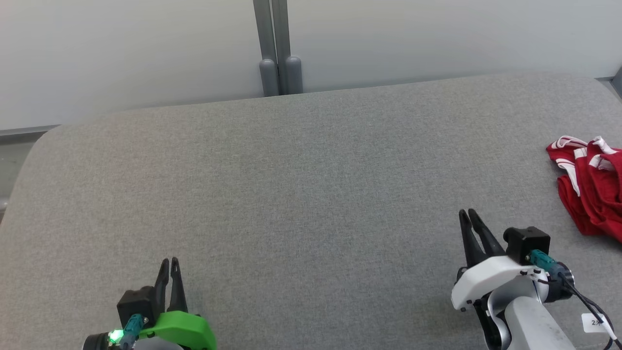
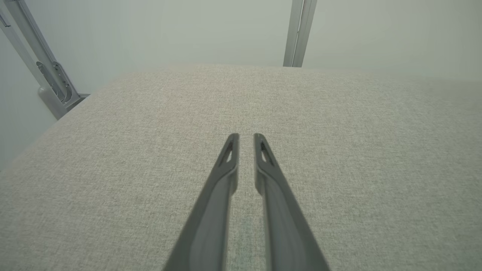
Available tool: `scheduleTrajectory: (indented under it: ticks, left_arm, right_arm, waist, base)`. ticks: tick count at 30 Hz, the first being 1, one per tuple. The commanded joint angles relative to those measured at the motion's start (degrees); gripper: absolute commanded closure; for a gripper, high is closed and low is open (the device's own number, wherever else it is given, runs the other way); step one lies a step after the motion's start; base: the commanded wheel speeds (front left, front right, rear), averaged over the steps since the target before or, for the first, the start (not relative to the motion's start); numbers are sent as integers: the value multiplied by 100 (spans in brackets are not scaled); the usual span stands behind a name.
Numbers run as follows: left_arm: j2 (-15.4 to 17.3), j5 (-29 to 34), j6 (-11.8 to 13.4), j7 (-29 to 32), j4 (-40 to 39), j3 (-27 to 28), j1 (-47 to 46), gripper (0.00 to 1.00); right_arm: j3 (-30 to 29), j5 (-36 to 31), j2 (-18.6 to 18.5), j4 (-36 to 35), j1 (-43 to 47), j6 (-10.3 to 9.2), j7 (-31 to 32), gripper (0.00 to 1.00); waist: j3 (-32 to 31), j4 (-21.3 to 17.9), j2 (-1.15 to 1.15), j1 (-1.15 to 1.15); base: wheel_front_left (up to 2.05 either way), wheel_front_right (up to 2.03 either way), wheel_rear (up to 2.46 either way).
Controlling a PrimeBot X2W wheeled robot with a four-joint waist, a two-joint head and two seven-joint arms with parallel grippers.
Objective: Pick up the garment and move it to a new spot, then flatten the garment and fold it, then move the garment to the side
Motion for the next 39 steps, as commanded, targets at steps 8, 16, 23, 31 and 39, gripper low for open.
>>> scheduleTrajectory:
  ticks: [8,16,23,31,39]
  left_arm:
    - [7,-910,-150,284,-116,183,-73,100]
    - [11,-1711,-279,469,-263,278,-64,100]
    - [15,-2360,-383,636,-366,370,-73,100]
    - [19,-3026,-492,815,-466,473,-89,100]
    - [23,-3635,-593,979,-555,566,-105,100]
  right_arm:
    - [-152,936,-10,-160,6,-1,300,100]
    - [-188,1770,-13,-370,120,-1,475,100]
    - [-241,2442,-16,-516,198,-1,637,100]
    - [-304,3131,-19,-658,264,-2,811,100]
    - [-364,3766,-22,-785,330,-2,976,100]
  waist:
    - [-5,19,0,0]
    - [-9,38,0,0]
    - [-12,54,0,0]
    - [-17,73,0,0]
    - [-21,91,0,0]
  base:
    - [0,0,0]
    - [0,0,0]
    - [0,0,0]
    - [0,0,0]
    - [0,0,0]
